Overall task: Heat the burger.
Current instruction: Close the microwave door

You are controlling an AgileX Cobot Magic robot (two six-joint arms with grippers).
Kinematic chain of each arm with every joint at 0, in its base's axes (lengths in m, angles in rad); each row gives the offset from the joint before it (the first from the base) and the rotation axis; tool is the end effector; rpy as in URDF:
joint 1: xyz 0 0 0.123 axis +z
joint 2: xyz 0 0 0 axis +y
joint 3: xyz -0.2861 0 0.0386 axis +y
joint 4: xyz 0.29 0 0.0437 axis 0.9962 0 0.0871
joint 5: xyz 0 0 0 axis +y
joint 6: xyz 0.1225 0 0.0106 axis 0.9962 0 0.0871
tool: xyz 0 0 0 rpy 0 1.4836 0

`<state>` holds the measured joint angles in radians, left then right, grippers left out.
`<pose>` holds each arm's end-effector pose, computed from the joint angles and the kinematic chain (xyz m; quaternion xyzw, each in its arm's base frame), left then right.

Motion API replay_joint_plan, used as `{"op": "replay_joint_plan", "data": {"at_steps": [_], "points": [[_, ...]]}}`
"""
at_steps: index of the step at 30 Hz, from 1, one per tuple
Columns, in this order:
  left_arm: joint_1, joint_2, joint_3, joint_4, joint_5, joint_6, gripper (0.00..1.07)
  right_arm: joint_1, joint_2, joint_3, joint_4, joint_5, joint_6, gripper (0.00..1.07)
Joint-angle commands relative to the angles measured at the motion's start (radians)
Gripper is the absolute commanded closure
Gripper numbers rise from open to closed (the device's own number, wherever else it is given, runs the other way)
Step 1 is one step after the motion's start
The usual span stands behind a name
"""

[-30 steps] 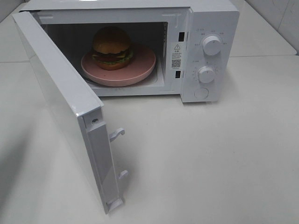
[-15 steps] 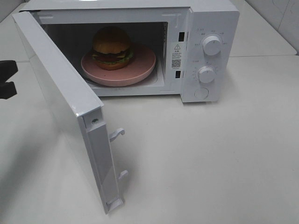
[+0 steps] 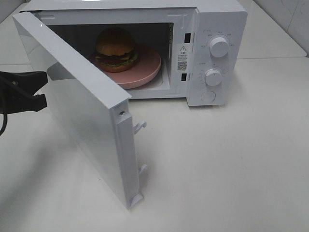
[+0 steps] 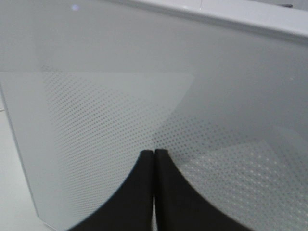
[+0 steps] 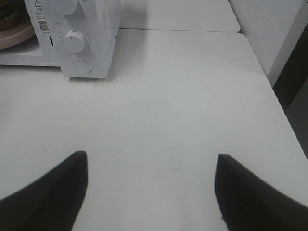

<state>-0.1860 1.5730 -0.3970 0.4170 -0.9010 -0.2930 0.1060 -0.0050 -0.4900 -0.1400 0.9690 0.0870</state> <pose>0.2921 -0.0947 0.1312 0.1619 0.7634 -0.1898 0.5959 0.0626 -0.0076 0.2907 -0.0085 0.8278 -0.0160 0.5608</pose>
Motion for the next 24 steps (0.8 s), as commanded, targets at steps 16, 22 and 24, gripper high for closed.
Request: {"op": "replay_joint_plan", "data": {"at_steps": [16, 22, 24], "points": [[-0.154, 0.088, -0.12, -0.119, 0.02, 0.006, 1.07, -0.003, -0.028, 0.001, 0.002, -0.007, -0.008, 0.37], [-0.221, 0.135, -0.189, -0.178, 0.032, 0.011, 1.07, -0.003, -0.028, 0.001, 0.002, -0.007, -0.008, 0.37], [-0.241, 0.149, -0.212, -0.205, 0.056, 0.02, 1.07, -0.003, -0.028, 0.001, 0.002, -0.007, -0.008, 0.37]]}}
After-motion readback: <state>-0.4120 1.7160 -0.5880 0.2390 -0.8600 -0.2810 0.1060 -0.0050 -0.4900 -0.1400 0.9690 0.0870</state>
